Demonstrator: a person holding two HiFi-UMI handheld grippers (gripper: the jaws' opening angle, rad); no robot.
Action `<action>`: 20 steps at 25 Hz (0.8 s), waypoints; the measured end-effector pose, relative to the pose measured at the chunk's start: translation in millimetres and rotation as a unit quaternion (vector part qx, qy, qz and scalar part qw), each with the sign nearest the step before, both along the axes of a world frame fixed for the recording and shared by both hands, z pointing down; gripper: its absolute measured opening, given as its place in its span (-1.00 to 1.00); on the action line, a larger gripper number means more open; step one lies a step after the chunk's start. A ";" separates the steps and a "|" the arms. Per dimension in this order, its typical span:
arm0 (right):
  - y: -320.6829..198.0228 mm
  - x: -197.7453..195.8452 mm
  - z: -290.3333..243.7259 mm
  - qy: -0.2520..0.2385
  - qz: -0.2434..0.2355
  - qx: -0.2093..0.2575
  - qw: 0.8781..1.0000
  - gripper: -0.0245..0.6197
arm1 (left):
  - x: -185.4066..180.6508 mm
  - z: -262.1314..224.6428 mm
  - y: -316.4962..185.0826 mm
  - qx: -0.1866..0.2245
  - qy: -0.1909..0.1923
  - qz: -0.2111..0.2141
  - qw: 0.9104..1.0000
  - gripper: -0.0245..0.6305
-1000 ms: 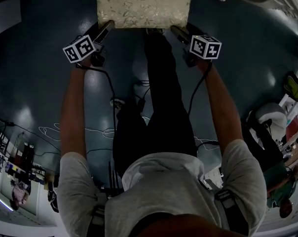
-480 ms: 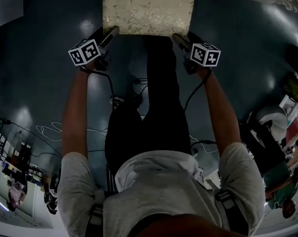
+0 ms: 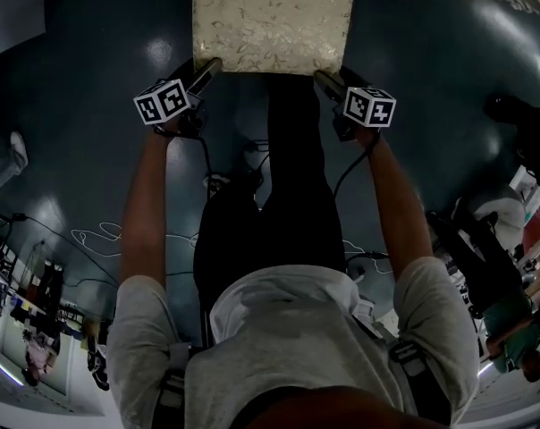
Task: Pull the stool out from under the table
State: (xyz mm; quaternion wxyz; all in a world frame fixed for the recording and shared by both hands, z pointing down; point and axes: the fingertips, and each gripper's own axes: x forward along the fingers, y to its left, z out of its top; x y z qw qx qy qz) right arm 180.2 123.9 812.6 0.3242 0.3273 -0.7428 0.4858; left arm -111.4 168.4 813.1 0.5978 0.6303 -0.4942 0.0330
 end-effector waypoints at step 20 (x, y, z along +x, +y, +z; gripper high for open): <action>-85.7 -88.6 -163.5 0.020 -0.143 0.004 0.990 -0.88 | 49.0 -165.3 -79.6 -0.080 -0.170 -0.024 0.982 -0.91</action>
